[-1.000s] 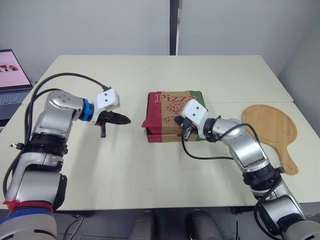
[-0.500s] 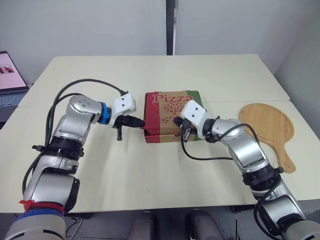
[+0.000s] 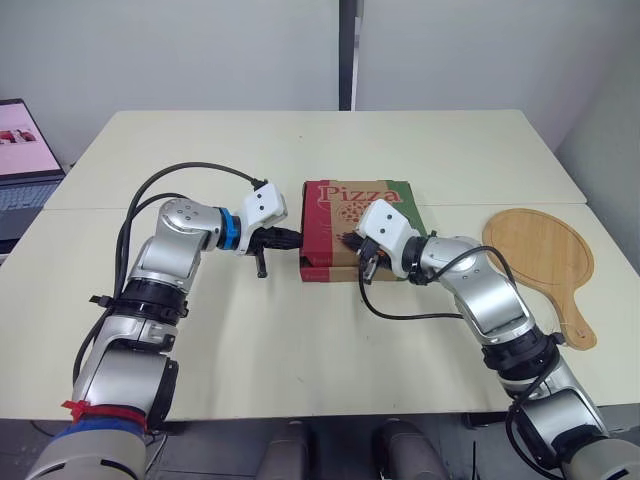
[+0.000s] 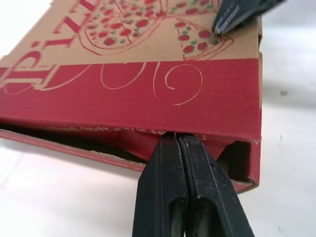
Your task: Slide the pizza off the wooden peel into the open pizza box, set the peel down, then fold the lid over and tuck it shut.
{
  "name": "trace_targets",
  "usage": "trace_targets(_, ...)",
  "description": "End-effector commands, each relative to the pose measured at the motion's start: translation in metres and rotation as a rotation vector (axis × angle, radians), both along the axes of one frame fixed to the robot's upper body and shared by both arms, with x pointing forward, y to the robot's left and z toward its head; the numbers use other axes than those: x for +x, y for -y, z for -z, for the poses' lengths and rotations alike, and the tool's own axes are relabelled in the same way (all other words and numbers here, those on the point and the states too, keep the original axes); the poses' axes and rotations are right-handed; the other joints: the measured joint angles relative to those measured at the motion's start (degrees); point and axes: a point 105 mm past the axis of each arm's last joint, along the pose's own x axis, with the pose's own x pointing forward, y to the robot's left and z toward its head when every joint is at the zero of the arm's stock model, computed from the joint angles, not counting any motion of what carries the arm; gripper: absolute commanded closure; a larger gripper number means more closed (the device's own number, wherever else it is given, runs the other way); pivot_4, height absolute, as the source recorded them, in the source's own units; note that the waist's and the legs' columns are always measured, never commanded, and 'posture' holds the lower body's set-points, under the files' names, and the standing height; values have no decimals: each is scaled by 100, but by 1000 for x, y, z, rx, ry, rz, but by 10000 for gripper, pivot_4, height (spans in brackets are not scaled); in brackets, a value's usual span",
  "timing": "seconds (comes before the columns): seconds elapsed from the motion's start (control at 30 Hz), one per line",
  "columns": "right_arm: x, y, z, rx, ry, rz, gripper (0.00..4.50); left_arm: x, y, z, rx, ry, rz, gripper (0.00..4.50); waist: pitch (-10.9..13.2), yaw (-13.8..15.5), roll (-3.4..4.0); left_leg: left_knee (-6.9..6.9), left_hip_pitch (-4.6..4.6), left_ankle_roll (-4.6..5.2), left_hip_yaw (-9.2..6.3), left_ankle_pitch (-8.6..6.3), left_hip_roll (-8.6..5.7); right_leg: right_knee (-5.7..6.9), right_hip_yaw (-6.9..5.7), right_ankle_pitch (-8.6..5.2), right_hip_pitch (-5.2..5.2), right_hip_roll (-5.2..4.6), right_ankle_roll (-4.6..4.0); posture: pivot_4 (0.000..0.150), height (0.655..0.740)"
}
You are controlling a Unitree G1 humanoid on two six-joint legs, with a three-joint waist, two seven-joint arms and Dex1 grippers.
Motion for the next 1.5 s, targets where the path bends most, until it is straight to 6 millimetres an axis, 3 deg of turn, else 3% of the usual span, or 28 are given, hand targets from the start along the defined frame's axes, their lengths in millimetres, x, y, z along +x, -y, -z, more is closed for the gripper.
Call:
trace_targets(0.03, -2, -5, -9, 15, 34, -22, 44814, -2, 4, -10, -60, 35, -11, 45000, 0, -6, 0, 0, 0, 0, 0, 0, 0, 0, 0, 0, 0, -1, 0, 1500, 7400)
trace_targets(0.37, -6, -5, 1, -1, 4, -24, 44814, -18, -1, 21, 3, -28, -13, 45000, 0, -5, 0, -1, 1, -1, 0, 0, 2, -1, 1, 0, 0, -10, 0, 1500, 7400)
trace_targets(0.67, -1, 2, 33, -16, -87, 48, 44814, -38, -18, -3, 8, -79, 35, 45000, 0, -24, 0, -5, 2, -1, 1, 0, 5, -1, 1, 0, 0, -10, 0, 1500, 7400)
trace_targets(0.83, 2, 9, 49, -34, -143, 99, 44814, -32, -15, -11, 0, -51, 27, 45000, 0, -12, 0, -4, 8, -1, -1, 1, 5, -3, -1, 0, 8, -10, -1, 1500, 7400)
trace_targets(0.97, 10, 18, 27, 52, -71, 156, 44814, -21, -5, -8, -6, 6, 4, 45000, 0, -3, 0, -3, 8, -1, -2, 1, 4, -3, -1, 0, 10, -10, -1, 1500, 7400)
trace_targets(1.13, 30, 59, 13, 96, -4, 342, 44814, -14, 4, -2, -15, 31, -14, 45000, 0, 7, 0, -3, 5, -2, 0, 1, -1, -3, -1, 0, 7, -10, -1, 1500, 7400)
trace_targets(1.27, 28, 75, 35, 52, -108, 390, 44814, -12, 11, 2, -22, 34, -16, 45000, 0, -5, 0, -7, 4, -2, 0, 1, 2, -3, 1, 0, 5, -11, -1, 1500, 7400)
trace_targets(1.4, 22, 74, 60, 68, -251, 415, 44814, -12, 15, 5, -14, 32, -6, 45000, -2, -7, -3, -7, 5, -1, 1, 1, 5, -3, 2, 0, 6, -10, -1, 1500, 7400)
trace_targets(1.5, 19, 74, 71, 53, -265, 416, 44814, -12, 14, 6, -12, 31, -9, 45000, -3, -6, -3, -7, 11, -1, -2, 1, 5, -4, 0, 0, 14, -9, -1, 1500, 7400)
